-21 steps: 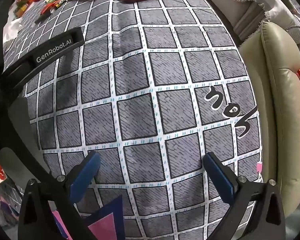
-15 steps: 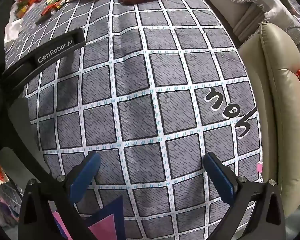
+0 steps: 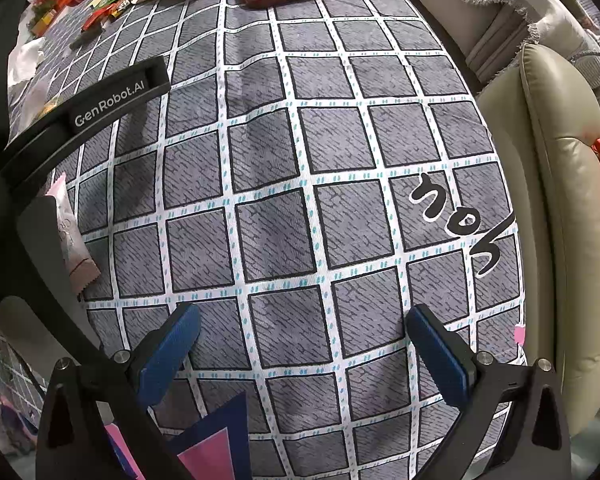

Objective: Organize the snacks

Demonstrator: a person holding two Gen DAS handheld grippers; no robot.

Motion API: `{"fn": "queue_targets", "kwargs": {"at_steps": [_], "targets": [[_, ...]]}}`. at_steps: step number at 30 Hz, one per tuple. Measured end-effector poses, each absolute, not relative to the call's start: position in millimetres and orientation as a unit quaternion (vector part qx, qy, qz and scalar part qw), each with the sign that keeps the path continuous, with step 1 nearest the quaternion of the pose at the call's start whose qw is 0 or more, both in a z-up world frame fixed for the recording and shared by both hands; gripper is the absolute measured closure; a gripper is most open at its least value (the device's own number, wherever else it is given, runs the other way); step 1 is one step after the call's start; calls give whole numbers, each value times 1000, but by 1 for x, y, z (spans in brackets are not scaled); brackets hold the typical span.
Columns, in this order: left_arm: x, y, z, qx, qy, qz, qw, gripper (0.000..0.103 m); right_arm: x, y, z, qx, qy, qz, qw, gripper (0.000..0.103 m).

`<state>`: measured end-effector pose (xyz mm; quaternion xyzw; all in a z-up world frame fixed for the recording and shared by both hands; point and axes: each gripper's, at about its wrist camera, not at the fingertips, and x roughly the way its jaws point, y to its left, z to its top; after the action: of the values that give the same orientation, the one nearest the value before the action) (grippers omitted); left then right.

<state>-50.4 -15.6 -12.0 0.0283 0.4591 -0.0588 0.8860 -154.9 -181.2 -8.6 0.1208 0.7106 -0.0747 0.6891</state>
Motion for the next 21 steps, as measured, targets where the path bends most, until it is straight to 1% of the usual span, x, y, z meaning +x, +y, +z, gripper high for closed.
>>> {"fn": "queue_targets", "kwargs": {"at_steps": [21], "targets": [[-51,-16,-12,28,459,-59,886,0,-156,-181,-8,124,710,-71,690,0]]}}
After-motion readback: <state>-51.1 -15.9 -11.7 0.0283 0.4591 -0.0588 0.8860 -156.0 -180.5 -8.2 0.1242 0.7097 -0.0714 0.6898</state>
